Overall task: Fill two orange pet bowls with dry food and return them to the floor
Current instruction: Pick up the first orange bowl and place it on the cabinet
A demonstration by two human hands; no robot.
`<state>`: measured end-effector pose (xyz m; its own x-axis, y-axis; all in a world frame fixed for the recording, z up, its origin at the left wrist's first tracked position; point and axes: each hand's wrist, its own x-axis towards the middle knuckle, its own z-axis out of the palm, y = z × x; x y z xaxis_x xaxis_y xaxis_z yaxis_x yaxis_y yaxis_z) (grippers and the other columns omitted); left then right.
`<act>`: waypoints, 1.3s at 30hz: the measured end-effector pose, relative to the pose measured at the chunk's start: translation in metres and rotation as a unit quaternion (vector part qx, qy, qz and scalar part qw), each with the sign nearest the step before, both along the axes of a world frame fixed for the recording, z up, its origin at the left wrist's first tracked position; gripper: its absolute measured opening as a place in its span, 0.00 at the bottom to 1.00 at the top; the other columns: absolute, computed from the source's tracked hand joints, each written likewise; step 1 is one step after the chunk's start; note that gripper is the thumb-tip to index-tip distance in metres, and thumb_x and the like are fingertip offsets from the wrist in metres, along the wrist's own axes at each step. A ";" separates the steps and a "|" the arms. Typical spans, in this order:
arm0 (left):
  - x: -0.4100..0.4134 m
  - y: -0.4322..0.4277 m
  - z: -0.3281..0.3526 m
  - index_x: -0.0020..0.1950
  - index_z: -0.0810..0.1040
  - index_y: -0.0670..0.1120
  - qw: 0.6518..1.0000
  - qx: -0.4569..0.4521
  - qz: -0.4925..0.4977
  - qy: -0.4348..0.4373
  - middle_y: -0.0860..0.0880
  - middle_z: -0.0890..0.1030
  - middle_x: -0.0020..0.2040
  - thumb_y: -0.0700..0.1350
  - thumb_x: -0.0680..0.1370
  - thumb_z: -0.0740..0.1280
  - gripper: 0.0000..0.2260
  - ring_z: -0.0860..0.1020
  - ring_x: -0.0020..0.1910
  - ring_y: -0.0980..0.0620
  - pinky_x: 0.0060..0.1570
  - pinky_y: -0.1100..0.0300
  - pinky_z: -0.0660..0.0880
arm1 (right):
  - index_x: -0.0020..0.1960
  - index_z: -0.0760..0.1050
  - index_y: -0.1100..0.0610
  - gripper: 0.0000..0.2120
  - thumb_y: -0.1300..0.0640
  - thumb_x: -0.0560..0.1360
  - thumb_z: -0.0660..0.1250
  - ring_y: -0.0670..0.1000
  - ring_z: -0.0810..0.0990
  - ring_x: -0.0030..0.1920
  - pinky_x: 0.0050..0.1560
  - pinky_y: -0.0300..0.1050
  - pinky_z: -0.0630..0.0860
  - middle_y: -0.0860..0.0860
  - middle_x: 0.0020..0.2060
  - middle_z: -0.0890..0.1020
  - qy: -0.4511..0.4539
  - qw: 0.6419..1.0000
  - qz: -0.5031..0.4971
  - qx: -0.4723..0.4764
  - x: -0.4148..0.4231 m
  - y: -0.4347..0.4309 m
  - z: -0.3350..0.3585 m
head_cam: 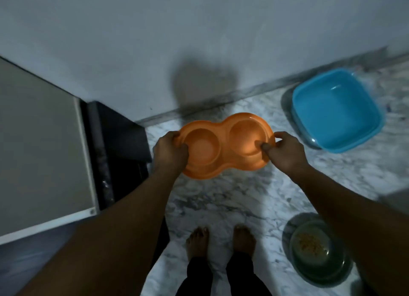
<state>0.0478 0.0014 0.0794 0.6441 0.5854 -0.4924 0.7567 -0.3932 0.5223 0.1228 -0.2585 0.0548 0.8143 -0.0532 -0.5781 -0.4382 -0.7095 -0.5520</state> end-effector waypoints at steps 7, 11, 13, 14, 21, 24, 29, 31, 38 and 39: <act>-0.013 0.015 0.248 0.64 0.81 0.44 0.994 0.021 0.028 -0.101 0.43 0.84 0.53 0.43 0.78 0.68 0.15 0.81 0.48 0.46 0.47 0.59 0.74 | 0.69 0.74 0.60 0.27 0.47 0.75 0.70 0.60 0.79 0.60 0.57 0.48 0.73 0.58 0.61 0.81 -0.075 0.997 0.033 0.014 0.013 0.021 0.245; -0.043 0.034 0.355 0.64 0.81 0.45 0.986 0.036 0.052 -0.156 0.47 0.83 0.58 0.47 0.78 0.68 0.15 0.79 0.54 0.48 0.47 0.65 0.70 | 0.67 0.75 0.58 0.26 0.44 0.75 0.68 0.59 0.81 0.55 0.53 0.51 0.77 0.59 0.56 0.83 -0.130 0.990 0.049 0.031 -0.002 0.047 0.353; -0.061 0.048 0.394 0.61 0.82 0.47 0.979 0.042 0.071 -0.187 0.45 0.83 0.60 0.52 0.74 0.68 0.18 0.79 0.61 0.43 0.58 0.58 0.73 | 0.68 0.74 0.59 0.29 0.42 0.75 0.68 0.60 0.80 0.58 0.55 0.52 0.75 0.60 0.59 0.82 -0.157 0.985 0.062 0.040 -0.012 0.063 0.399; -0.072 0.054 0.412 0.60 0.83 0.47 0.976 0.038 0.083 -0.200 0.44 0.83 0.59 0.53 0.73 0.68 0.18 0.78 0.62 0.42 0.62 0.54 0.73 | 0.69 0.74 0.60 0.30 0.42 0.75 0.68 0.61 0.79 0.60 0.58 0.54 0.75 0.60 0.61 0.81 -0.170 0.982 0.068 0.045 -0.020 0.071 0.421; -0.176 0.123 0.511 0.63 0.82 0.48 0.953 0.066 0.109 -0.274 0.44 0.82 0.61 0.49 0.78 0.69 0.15 0.76 0.66 0.43 0.65 0.54 0.70 | 0.67 0.76 0.62 0.28 0.43 0.75 0.69 0.61 0.77 0.62 0.58 0.53 0.74 0.60 0.62 0.80 -0.253 0.960 0.097 0.079 -0.112 0.145 0.534; -0.243 0.172 0.536 0.63 0.82 0.47 0.947 0.086 0.105 -0.291 0.45 0.83 0.60 0.49 0.78 0.69 0.15 0.77 0.64 0.43 0.64 0.55 0.71 | 0.62 0.77 0.63 0.25 0.44 0.75 0.68 0.59 0.78 0.55 0.53 0.52 0.74 0.60 0.58 0.81 -0.273 0.952 0.106 0.091 -0.176 0.192 0.560; -0.366 0.258 0.560 0.63 0.82 0.47 0.943 0.097 0.140 -0.284 0.44 0.82 0.61 0.48 0.77 0.70 0.15 0.78 0.62 0.44 0.63 0.54 0.72 | 0.56 0.78 0.67 0.22 0.47 0.77 0.67 0.57 0.76 0.47 0.49 0.53 0.75 0.63 0.53 0.82 -0.272 0.946 0.145 0.100 -0.290 0.288 0.575; -0.403 0.291 0.564 0.64 0.82 0.47 0.943 0.099 0.155 -0.278 0.44 0.82 0.61 0.48 0.77 0.70 0.16 0.78 0.62 0.44 0.63 0.54 0.72 | 0.56 0.78 0.66 0.22 0.46 0.78 0.67 0.55 0.76 0.45 0.47 0.53 0.76 0.62 0.52 0.82 -0.268 0.944 0.162 0.101 -0.321 0.325 0.574; -0.479 0.405 0.554 0.63 0.82 0.47 0.940 0.100 0.199 -0.260 0.43 0.82 0.61 0.47 0.77 0.71 0.15 0.77 0.63 0.43 0.65 0.54 0.72 | 0.55 0.78 0.63 0.23 0.43 0.77 0.66 0.55 0.75 0.47 0.46 0.49 0.72 0.56 0.47 0.79 -0.237 0.945 0.211 0.084 -0.378 0.454 0.556; -0.483 0.420 0.548 0.63 0.82 0.46 0.940 0.100 0.203 -0.256 0.43 0.82 0.61 0.47 0.77 0.71 0.15 0.77 0.63 0.42 0.65 0.54 0.72 | 0.56 0.78 0.63 0.23 0.43 0.77 0.66 0.55 0.74 0.47 0.46 0.48 0.71 0.56 0.46 0.78 -0.233 0.946 0.212 0.082 -0.380 0.470 0.550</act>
